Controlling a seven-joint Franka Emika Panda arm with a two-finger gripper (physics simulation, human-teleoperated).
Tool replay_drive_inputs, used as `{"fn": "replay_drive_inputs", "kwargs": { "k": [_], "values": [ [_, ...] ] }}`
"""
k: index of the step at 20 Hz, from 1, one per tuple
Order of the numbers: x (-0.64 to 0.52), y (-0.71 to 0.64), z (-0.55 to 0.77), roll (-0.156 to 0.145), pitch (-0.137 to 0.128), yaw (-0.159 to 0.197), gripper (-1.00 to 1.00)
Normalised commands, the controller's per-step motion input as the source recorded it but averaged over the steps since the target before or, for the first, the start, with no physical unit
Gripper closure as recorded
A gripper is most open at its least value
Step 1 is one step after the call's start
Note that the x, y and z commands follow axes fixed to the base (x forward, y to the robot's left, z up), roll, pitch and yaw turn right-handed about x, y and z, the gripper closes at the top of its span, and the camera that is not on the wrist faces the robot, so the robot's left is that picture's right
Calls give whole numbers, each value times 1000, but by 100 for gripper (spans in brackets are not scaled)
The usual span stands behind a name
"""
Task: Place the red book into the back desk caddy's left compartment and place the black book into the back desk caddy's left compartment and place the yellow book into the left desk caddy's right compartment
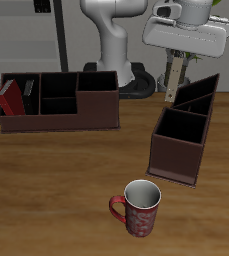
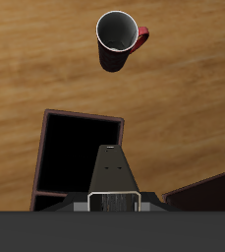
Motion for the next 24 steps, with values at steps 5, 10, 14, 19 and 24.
{"fn": "replay_drive_inputs", "kwargs": {
  "k": [5,10,14,19,24],
  "values": [
    [242,55,38,-23,10,-119,100],
    [210,201,-83,28,18,-26,100],
    [124,242,-168,44,44,-32,100],
    [115,146,-8,26,-4,9,100],
    [120,-15,-11,-6,-12,-10,100]
  ]
}}
